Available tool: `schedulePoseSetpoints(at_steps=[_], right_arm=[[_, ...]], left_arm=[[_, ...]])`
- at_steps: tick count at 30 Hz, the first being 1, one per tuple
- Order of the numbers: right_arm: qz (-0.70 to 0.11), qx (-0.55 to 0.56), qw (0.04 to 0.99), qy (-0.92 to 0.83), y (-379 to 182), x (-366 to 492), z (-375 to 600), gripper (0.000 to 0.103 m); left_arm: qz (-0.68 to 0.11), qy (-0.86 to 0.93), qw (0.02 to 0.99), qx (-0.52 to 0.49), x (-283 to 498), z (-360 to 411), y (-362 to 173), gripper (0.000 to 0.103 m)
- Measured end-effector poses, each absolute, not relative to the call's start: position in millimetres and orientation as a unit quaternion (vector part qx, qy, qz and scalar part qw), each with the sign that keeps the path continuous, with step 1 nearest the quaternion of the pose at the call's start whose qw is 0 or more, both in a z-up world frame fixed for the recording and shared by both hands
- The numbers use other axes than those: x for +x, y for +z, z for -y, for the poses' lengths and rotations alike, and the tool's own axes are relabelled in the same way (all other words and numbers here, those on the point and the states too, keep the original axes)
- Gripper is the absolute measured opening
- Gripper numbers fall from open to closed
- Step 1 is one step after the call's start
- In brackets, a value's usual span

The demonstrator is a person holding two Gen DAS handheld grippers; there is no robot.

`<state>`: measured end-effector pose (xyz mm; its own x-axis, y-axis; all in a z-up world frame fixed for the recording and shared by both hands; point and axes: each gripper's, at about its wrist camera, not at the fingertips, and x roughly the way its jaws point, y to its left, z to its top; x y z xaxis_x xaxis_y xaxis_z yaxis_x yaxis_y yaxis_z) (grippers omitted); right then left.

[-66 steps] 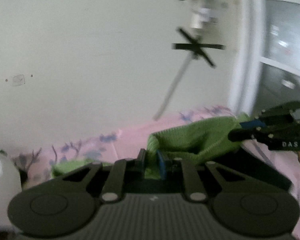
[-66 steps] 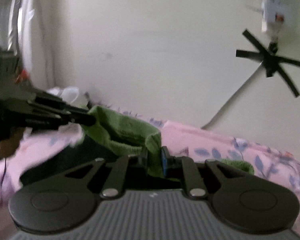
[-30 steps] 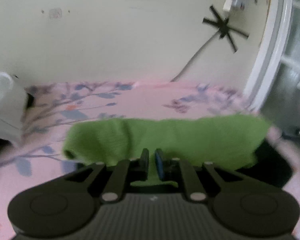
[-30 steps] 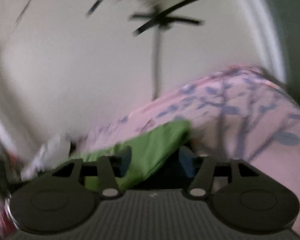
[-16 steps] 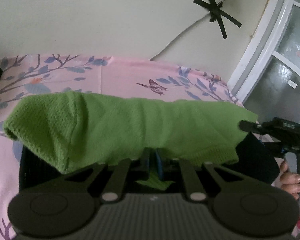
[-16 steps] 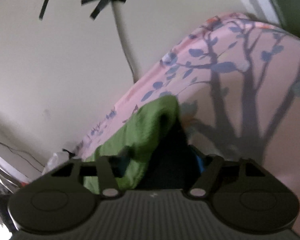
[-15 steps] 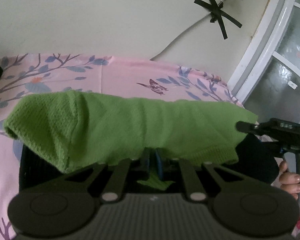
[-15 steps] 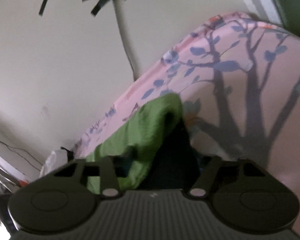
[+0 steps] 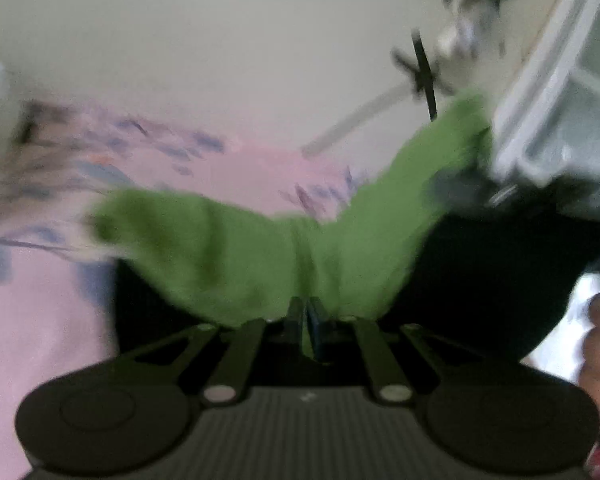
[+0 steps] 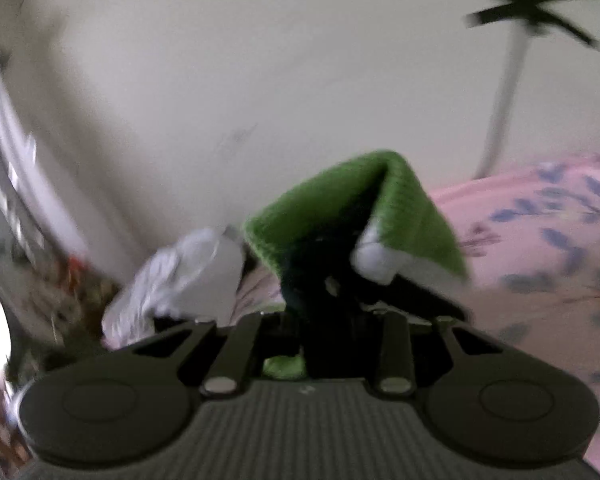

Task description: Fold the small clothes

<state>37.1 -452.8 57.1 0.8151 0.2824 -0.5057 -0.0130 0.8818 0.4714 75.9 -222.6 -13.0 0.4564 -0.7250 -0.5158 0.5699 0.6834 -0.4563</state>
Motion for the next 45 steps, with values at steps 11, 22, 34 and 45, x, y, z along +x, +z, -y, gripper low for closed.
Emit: schedulePoseSetpoints(at_steps=[11,22,34,45], right_arm=[[-0.414,0.232,0.854,0.211,-6.2,104.0,353.1,0.057],[-0.313,0.188,0.92,0.145,69.2,42.2,451.0,0.037],[-0.404,0.216,0.872,0.175,-8.8,154.8,414.7,0.0],[-0.283,0.222,0.921,0.152,30.5,35.3,467.6,0.056]], left_arm=[[-0.327,-0.271,0.886,-0.186,75.4,84.5,-7.9,0.008],[-0.301,-0.35,0.879,-0.116,48.7,153.7,7.5,0.029],[-0.354,-0.28,0.892,-0.005,40.4,173.4,-27.8,0.003],[-0.359,-0.28,0.888,-0.069,76.8,160.1,1.3,0.07]])
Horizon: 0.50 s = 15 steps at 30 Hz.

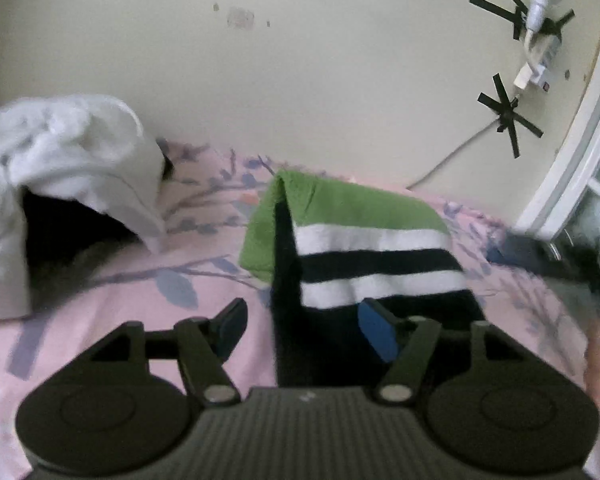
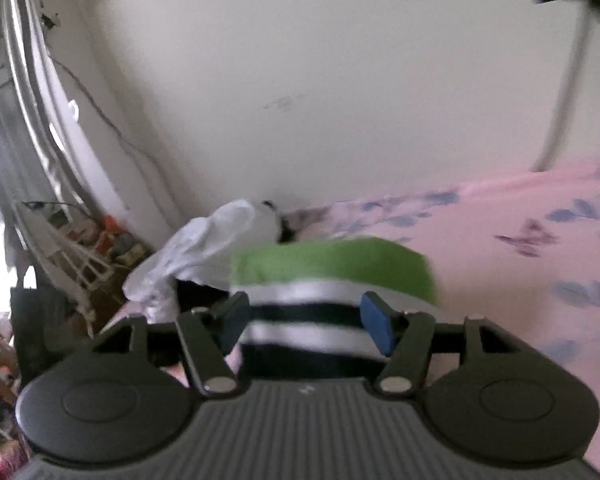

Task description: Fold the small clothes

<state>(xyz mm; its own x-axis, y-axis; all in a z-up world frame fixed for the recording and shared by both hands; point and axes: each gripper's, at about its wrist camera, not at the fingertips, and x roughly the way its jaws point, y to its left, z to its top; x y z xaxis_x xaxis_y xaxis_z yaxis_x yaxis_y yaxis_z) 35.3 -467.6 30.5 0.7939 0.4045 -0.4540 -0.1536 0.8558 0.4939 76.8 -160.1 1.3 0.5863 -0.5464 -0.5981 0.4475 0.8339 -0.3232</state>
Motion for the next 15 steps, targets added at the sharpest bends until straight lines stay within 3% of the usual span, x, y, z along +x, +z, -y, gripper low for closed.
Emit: schedulePoseSetpoints(at_steps=[1,3,7,10,11,13,15], right_arm=[[-0.289,0.229,0.919,0.141,23.6,27.7,475.5,0.057],[-0.308,0.247,0.91,0.129,6.5,20.7,487.3,0.061],[-0.352,0.281,0.882,0.139,-31.5,34.8,494.8,0.062],[-0.356,0.334,0.856,0.172,-57.9,56.7,487.9,0.068],[-0.352,0.339,0.854,0.18,-60.0,64.0,482.9,0.068],[-0.347,0.339,0.855,0.183,-58.1,73.5,475.6,0.065],[-0.333,0.33,0.862,0.191,-50.5,73.5,476.9,0.04]], left_arm=[[-0.368,-0.289,0.881,-0.077,81.4,162.1,-1.5,0.081],[-0.386,-0.305,0.866,-0.091,90.1,167.3,-10.0,0.088],[-0.433,-0.325,0.834,-0.107,95.9,178.3,-35.8,0.088],[-0.417,-0.325,0.843,-0.098,88.3,178.7,-40.8,0.087],[-0.412,-0.321,0.847,-0.094,85.1,179.7,-41.0,0.085],[-0.408,-0.317,0.853,-0.076,82.2,186.9,-40.1,0.067],[-0.413,-0.309,0.855,-0.061,86.2,201.1,-36.8,0.054]])
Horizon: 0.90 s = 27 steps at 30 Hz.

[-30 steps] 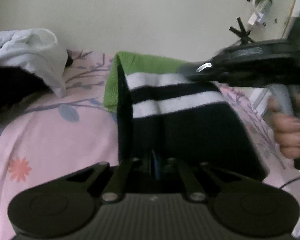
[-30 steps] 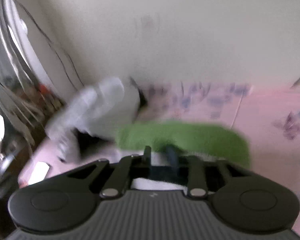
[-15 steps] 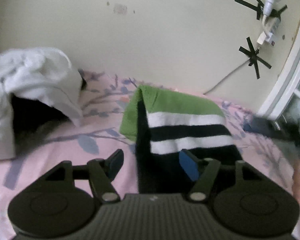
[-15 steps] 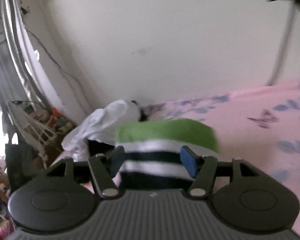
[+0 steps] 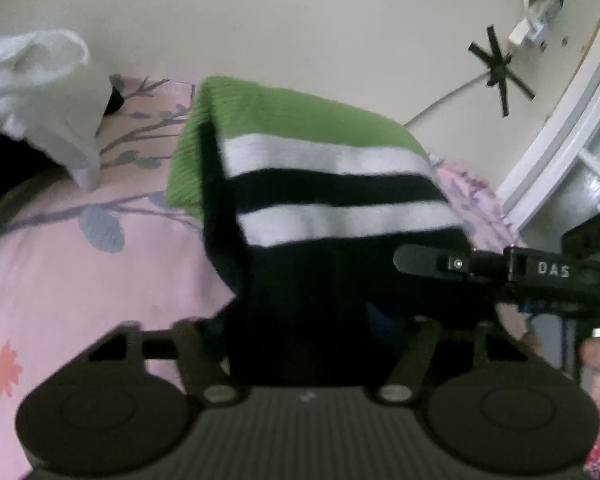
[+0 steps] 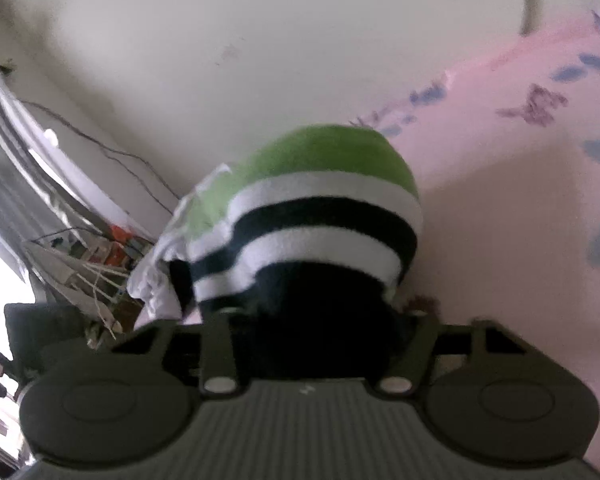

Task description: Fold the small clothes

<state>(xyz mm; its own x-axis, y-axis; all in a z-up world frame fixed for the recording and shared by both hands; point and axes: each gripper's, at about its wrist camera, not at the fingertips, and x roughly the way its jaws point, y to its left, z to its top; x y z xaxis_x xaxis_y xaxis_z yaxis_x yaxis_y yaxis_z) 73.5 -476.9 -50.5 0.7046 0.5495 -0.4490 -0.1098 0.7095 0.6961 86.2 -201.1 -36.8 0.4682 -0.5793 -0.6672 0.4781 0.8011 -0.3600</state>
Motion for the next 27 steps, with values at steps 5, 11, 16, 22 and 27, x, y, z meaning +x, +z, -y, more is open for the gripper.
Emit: schedulePoseSetpoints(at_steps=[5,11,16,22,27], right_arm=[[-0.268,0.313,0.898,0.152,-21.4,60.2,527.7,0.031],[-0.19,0.321,0.928,0.001,-5.2,39.8,648.5,0.031],[-0.185,0.351,0.903,-0.166,-52.9,45.4,728.7,0.043],[-0.182,0.307,0.9,-0.249,-51.7,34.4,735.3,0.073],[-0.121,0.267,0.916,-0.274,-24.3,7.7,718.9,0.072]], left_arm=[[-0.407,-0.366,0.836,-0.036,110.5,272.3,-9.2,0.039],[-0.352,-0.446,0.822,0.028,141.0,435.2,23.3,0.035],[-0.369,-0.413,0.829,0.075,163.0,541.4,-19.5,0.038],[-0.359,-0.4,0.84,0.067,144.6,547.1,-54.5,0.042],[-0.354,-0.413,0.837,0.064,118.9,501.8,-36.4,0.044]])
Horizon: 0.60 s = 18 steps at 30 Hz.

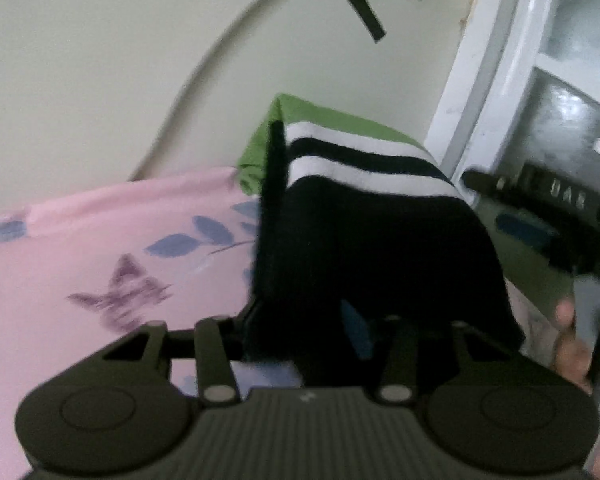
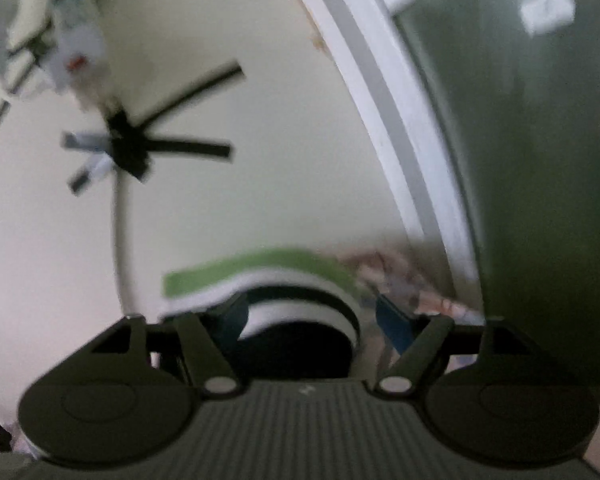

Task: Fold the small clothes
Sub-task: 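Lower the folded sweater onto the bed corner and open both grippers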

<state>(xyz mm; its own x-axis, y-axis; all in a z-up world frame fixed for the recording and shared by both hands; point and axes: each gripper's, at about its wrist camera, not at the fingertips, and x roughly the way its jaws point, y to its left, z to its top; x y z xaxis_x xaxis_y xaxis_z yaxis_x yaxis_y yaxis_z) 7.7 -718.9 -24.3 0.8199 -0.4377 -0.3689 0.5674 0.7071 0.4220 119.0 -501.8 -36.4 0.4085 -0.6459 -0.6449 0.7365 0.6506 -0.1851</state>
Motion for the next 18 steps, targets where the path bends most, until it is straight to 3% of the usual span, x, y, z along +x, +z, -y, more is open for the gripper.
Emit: schedulePoseSetpoints(at_steps=[4,13,18], right_arm=[[-0.122,0.271,0.934,-0.199,-5.2,-1.6,674.8,0.073],[-0.258,0.231,0.938,-0.01,-38.2,-9.8,514.8,0.073],[-0.23,0.219,0.946,-0.057,-43.6,-44.4,486.2,0.077]], left_arm=[[-0.354,-0.393,0.845,0.079,104.3,442.2,-30.2,0.044],[-0.351,-0.247,0.896,0.109,76.8,307.0,-33.8,0.045],[-0.359,-0.215,0.906,0.066,65.3,271.8,-35.4,0.051]])
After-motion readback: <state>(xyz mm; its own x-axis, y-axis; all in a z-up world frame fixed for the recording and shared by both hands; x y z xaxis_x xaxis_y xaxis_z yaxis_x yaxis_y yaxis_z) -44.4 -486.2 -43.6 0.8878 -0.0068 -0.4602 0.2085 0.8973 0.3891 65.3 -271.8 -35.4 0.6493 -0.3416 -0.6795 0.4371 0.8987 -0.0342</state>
